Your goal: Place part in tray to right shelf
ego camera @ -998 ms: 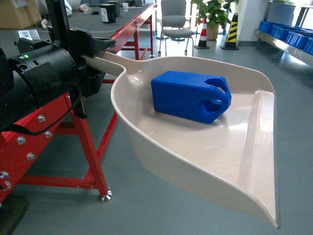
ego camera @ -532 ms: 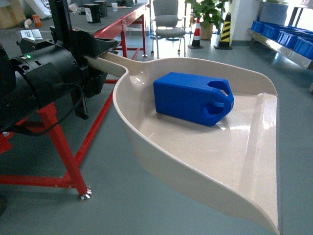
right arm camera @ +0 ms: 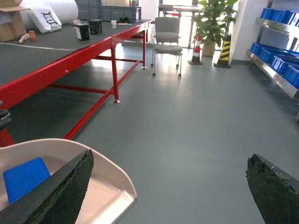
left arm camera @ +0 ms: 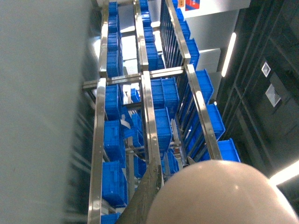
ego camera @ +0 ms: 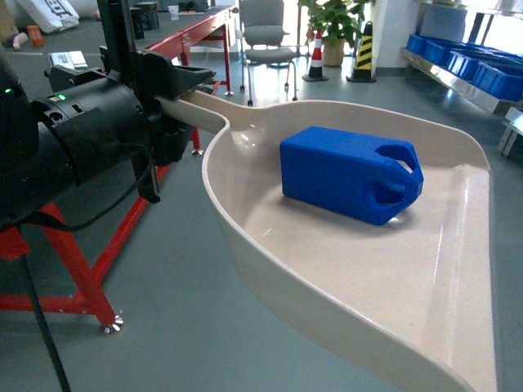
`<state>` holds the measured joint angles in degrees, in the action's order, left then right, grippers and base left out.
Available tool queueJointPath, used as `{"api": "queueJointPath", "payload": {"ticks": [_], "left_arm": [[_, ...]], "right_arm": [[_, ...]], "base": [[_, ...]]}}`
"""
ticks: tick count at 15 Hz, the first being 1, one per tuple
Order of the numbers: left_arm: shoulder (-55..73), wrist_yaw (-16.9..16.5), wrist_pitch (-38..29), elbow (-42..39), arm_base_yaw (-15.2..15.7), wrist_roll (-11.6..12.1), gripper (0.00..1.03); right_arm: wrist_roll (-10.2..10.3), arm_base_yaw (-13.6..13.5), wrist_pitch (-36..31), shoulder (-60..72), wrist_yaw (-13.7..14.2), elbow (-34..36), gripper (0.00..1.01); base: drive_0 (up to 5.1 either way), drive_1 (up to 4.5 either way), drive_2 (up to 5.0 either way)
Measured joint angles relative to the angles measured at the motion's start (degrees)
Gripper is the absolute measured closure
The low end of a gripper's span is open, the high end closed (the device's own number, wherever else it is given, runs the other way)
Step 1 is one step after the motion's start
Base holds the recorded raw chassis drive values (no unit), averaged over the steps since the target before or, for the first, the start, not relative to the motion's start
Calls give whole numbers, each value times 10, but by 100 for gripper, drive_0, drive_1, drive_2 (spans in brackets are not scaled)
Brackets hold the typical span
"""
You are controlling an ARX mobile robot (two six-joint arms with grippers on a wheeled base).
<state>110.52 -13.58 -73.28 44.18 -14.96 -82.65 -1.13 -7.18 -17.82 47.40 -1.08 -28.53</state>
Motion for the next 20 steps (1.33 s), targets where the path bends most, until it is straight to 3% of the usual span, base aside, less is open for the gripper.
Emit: {"api": "queueJointPath", "payload": {"ticks": [20], "left_arm": [[-1,9,2,0,9,1,91]], "right_arm": [[0,1,3,-1,0,0,3]], "base": [[3,406,-401]]}}
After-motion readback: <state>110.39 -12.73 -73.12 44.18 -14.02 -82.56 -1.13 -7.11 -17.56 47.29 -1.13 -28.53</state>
